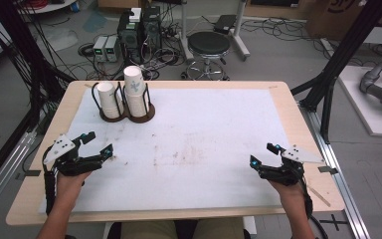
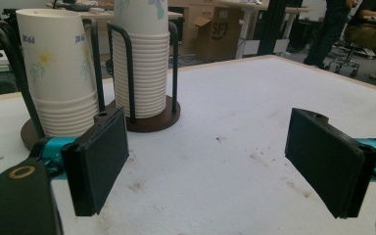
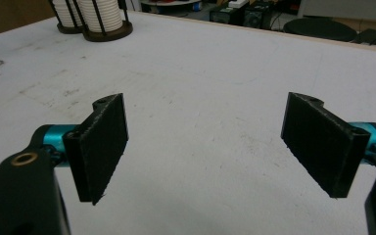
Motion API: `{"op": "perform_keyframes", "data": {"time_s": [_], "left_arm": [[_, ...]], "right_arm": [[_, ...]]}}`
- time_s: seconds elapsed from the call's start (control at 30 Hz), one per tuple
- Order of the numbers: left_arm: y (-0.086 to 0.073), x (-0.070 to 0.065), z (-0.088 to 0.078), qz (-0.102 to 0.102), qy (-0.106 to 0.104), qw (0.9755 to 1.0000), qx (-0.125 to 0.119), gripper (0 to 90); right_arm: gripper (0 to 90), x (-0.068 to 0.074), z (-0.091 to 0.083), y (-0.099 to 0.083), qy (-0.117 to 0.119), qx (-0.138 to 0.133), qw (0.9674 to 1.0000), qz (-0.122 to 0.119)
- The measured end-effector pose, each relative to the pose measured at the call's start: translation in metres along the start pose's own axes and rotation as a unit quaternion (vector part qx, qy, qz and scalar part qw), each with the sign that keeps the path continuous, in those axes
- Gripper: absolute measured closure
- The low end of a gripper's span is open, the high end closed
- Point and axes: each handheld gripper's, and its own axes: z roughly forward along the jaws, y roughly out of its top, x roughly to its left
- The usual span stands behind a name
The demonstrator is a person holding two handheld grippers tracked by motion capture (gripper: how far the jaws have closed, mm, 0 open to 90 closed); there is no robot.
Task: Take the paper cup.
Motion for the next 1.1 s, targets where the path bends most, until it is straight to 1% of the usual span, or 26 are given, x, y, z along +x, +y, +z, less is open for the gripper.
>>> {"op": "perform_keyframes", "data": {"time_s": [0.13, 0.2, 0.23, 0.3, 0.43, 0.47, 0.53, 0.57, 0.67, 0.77, 0.8, 0.83, 0.87, 0.9, 0.97, 1.0, 1.03, 1.07, 1.1], "left_arm": [[-0.001, 0.000, 0.002, 0.000, 0.002, 1.0000, -0.001, 16.1], [-0.001, 0.001, 0.004, -0.002, 0.008, 1.0000, 0.004, 16.1], [-0.001, 0.001, 0.004, -0.002, 0.008, 1.0000, 0.004, 16.1], [0.000, 0.001, 0.005, -0.005, 0.007, 1.0000, 0.001, 16.1], [0.003, 0.003, 0.005, -0.001, 0.004, 1.0000, 0.001, 16.3], [0.007, 0.004, 0.005, -0.006, 0.002, 1.0000, -0.004, 16.4], [0.009, 0.005, 0.004, -0.008, 0.002, 0.9999, -0.006, 16.3], [0.010, 0.006, 0.003, -0.013, 0.001, 0.9998, -0.012, 16.3], [0.015, 0.013, 0.005, -0.020, 0.001, 0.9997, -0.015, 16.3], [0.022, 0.020, 0.010, -0.017, 0.004, 0.9998, -0.007, 16.2], [0.027, 0.026, 0.015, -0.014, 0.008, 0.9999, -0.005, 16.2], [0.027, 0.026, 0.015, -0.014, 0.008, 0.9999, -0.005, 16.2], [0.031, 0.031, 0.021, -0.011, 0.012, 0.9999, 0.004, 16.2], [0.033, 0.034, 0.023, -0.013, 0.012, 0.9998, 0.008, 16.2], [0.035, 0.036, 0.025, -0.016, 0.012, 0.9998, 0.010, 16.2], [0.040, 0.042, 0.030, -0.020, 0.015, 0.9996, 0.017, 16.2], [0.040, 0.042, 0.030, -0.020, 0.015, 0.9996, 0.017, 16.2], [0.046, 0.048, 0.035, -0.023, 0.018, 0.9993, 0.024, 16.2], [0.049, 0.051, 0.037, -0.024, 0.019, 0.9993, 0.024, 16.3]], "right_arm": [[18.0, 0.000, -0.001, -0.001, 0.000, 0.001, 1.0000, 0.002], [18.0, 0.000, -0.001, -0.001, 0.000, 0.000, 1.0000, 0.008], [18.0, -0.001, -0.001, -0.001, -0.001, -0.001, 1.0000, 0.006], [18.0, -0.001, -0.001, -0.001, 0.000, 0.001, 1.0000, 0.009], [18.0, 0.000, -0.002, -0.002, 0.000, 0.007, 0.9999, 0.008], [18.0, 0.001, -0.003, -0.002, 0.001, 0.006, 1.0000, 0.008], [18.0, 0.003, -0.006, -0.002, -0.002, 0.008, 0.9999, 0.010], [18.0, 0.003, -0.006, -0.002, -0.002, 0.008, 0.9999, 0.010], [18.0, 0.006, -0.008, 0.000, -0.004, 0.004, 1.0000, 0.007], [18.0, 0.006, -0.005, 0.001, -0.002, 0.006, 1.0000, 0.006], [18.0, 0.006, -0.004, 0.001, -0.001, 0.008, 0.9999, 0.007], [18.0, 0.005, -0.003, 0.000, -0.001, 0.010, 0.9999, 0.008], [18.0, 0.005, -0.002, 0.000, 0.000, 0.012, 0.9999, 0.010], [18.0, 0.004, 0.000, 0.000, 0.002, 0.013, 0.9999, 0.008], [18.0, 0.004, 0.000, -0.001, 0.002, 0.017, 0.9998, 0.010], [18.0, 0.003, 0.001, -0.001, 0.003, 0.018, 0.9998, 0.010], [18.0, 0.003, 0.001, -0.001, 0.003, 0.018, 0.9998, 0.010], [18.0, 0.003, 0.001, -0.001, 0.004, 0.019, 0.9998, 0.010], [18.0, 0.003, 0.001, -0.001, 0.004, 0.019, 0.9998, 0.009]]}}
